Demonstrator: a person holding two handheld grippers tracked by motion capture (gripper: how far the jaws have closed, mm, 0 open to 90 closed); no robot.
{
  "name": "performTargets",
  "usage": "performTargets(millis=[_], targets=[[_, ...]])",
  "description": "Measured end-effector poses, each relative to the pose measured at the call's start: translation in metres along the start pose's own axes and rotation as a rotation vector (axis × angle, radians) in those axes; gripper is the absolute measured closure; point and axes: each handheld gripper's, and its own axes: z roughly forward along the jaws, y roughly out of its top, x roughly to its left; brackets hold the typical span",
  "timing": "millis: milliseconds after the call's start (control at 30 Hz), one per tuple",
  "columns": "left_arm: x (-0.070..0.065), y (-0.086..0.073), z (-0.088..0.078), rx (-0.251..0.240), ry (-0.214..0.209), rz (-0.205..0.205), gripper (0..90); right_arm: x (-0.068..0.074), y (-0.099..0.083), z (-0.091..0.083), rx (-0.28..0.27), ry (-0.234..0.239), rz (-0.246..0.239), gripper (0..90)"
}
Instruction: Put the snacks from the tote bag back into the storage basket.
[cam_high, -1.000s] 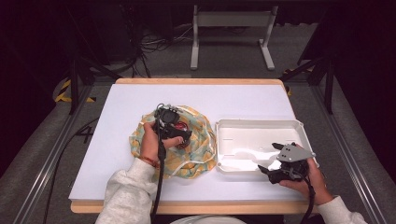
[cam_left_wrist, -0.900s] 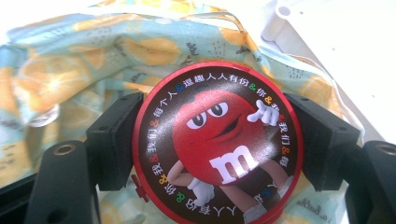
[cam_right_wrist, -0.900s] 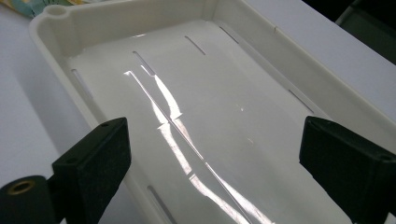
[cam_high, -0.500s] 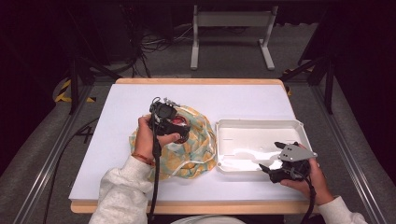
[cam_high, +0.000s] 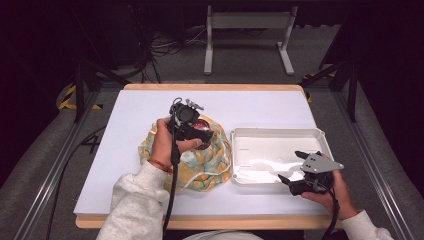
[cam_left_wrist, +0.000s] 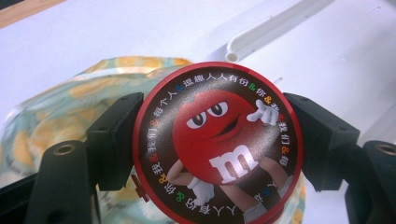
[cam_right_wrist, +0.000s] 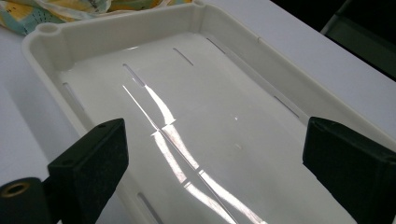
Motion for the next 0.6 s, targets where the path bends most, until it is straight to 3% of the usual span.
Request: performTargets(millis=[467,600], targets=[[-0.030,0.022,0.018,0.022,-0.049,0.076,25.6,-0.001,0.000,-0.003,-0.017,-0.009,0.010,7.4],[-0.037,0.026,0.024,0.027,-0.061,0.080,25.6,-0.002,0.000,-0.003,-0.014,-0.014,0.012,7.5]])
